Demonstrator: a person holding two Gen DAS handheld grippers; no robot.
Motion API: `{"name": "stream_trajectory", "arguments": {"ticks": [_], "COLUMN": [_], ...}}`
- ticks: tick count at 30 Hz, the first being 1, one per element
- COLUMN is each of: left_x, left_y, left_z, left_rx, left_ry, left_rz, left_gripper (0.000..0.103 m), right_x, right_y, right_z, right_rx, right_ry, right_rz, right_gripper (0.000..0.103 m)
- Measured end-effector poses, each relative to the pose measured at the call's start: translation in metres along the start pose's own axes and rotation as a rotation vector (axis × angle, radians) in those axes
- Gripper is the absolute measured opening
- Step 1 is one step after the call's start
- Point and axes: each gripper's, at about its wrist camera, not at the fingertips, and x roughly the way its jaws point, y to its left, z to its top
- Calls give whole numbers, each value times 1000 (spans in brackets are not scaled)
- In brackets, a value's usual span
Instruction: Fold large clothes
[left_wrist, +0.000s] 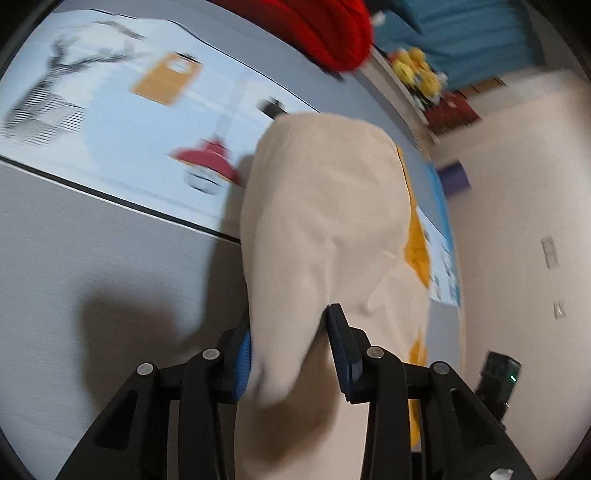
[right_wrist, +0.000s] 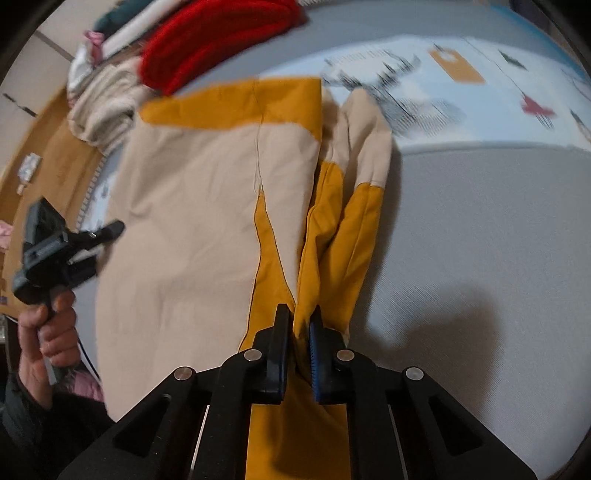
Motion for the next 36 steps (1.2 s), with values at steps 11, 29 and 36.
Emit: {"name": "stream_trajectory", "arguments": {"ticks": [11, 29, 36], "left_x": [-11, -74, -133], "left_y": [-32, -108, -147], "left_z": [-36, -202, -277], "left_rx": [337, 538, 473], "left_ry": [161, -205, -373], "left_rz": [79, 505, 532], "left_gripper": [37, 83, 102], "right_x": [3, -86, -181], "right_y": [15, 29, 107], "right_z": [-10, -120, -209], "right_rx": [-44, -180, -308], "right_ry": [29, -101, -470], "right_rz": [-122, -438, -441], "right_gripper": [24, 53, 81]}}
